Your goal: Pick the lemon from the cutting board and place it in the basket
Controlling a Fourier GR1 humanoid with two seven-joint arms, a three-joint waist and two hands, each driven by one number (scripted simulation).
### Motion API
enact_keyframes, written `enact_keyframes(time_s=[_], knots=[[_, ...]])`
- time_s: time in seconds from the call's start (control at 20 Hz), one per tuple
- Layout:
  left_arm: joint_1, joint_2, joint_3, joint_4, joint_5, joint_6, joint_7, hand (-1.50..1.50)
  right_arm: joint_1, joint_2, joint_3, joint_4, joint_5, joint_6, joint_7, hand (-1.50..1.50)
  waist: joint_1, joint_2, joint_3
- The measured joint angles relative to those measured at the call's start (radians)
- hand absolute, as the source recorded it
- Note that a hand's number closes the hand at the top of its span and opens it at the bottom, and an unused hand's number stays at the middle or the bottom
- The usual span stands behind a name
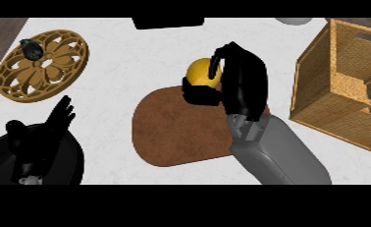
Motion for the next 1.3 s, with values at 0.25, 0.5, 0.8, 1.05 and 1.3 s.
enact_keyframes(time_s=[0.25,0.5,0.8,1.05,1.3], knots=[[0.002,0.001,0.004,-0.007,0.002,-0.004,0.010,0.00,-0.053,0.004,-0.107,-0.132,0.119,0.018,0.053,1.50,0.002,0.000,-0.002],[0.004,-0.003,0.006,-0.005,-0.002,-0.011,-0.010,0.00,-0.096,-0.027,-0.231,-0.223,0.187,0.074,0.085,1.50,0.003,0.003,-0.003],[-0.007,-0.010,0.003,-0.010,-0.005,-0.012,-0.001,0.00,-0.149,-0.065,-0.376,-0.281,0.208,0.162,0.097,1.50,0.017,0.008,-0.005],[-0.013,-0.012,0.005,-0.009,-0.003,-0.020,0.000,0.00,-0.160,-0.109,-0.495,-0.302,0.174,0.238,0.075,1.50,0.024,0.011,-0.005],[-0.019,-0.016,0.002,-0.008,-0.011,-0.025,-0.008,0.00,-0.147,-0.163,-0.598,-0.281,0.131,0.300,0.041,1.50,0.034,0.016,-0.004]])
